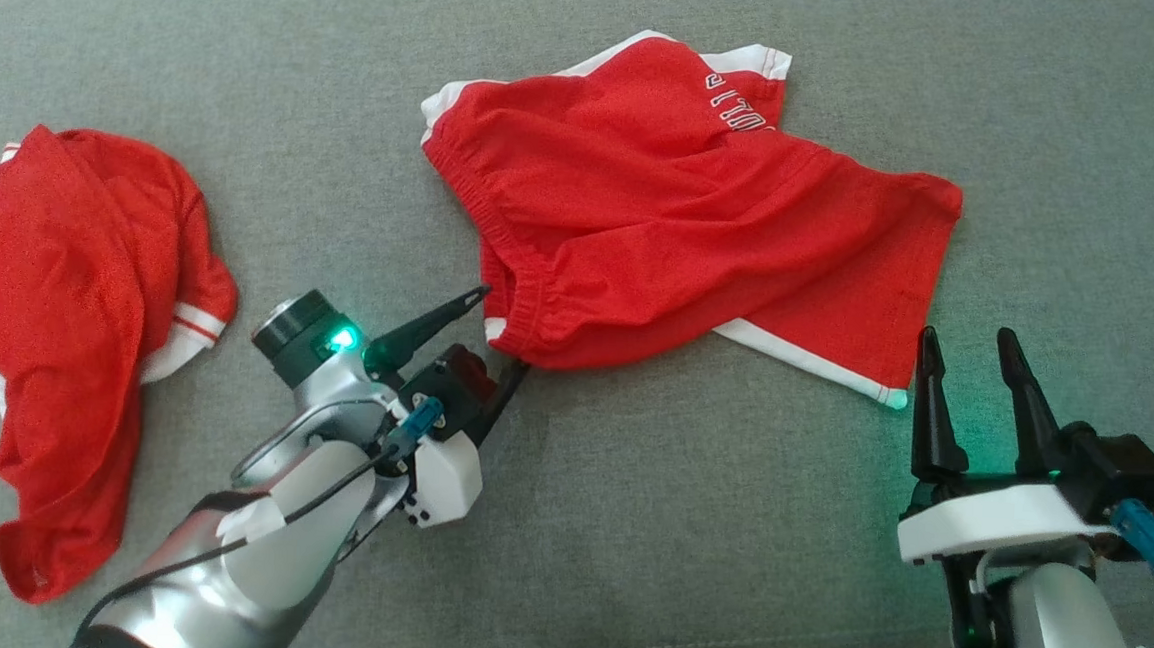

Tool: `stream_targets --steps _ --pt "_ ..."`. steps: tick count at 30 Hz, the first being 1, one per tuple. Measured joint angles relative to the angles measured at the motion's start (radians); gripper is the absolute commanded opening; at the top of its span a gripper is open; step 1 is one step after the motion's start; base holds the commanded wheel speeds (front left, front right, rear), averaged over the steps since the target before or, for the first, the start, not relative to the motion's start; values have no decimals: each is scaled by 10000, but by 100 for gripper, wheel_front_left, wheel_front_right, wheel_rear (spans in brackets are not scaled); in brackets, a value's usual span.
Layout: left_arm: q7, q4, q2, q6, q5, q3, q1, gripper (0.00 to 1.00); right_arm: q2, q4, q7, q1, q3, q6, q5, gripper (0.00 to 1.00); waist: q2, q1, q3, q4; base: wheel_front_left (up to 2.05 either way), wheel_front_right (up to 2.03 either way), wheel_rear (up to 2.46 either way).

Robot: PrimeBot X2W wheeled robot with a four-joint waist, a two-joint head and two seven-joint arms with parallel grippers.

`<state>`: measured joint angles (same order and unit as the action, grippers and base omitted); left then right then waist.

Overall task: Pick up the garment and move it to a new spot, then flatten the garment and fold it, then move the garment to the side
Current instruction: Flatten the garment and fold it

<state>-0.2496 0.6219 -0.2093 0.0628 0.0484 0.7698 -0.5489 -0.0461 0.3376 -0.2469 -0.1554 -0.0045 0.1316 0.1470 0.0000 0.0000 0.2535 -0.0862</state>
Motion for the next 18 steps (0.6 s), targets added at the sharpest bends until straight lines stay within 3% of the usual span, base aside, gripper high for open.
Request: stream_targets --steps 5,11,13,18 --pt "-2 15 -69 -81 -115 163 -95 100 0 50 0 -15 8 0 0 100 0 0 16 -26 0 0 0" --pt "-2 297 -75 173 -309 372 -109 100 0 61 4 -185 23 0 0 100 0 0 93 -82 0 0 0" --pt "-2 470 -65 267 -468 439 -137 0 0 59 6 -241 33 0 0 100 0 0 112 -96 0 0 0" --pt "-15 652 8 376 -823 410 -312 0 0 182 146 -235 54 0 0 100 0 0 71 -80 0 0 0"
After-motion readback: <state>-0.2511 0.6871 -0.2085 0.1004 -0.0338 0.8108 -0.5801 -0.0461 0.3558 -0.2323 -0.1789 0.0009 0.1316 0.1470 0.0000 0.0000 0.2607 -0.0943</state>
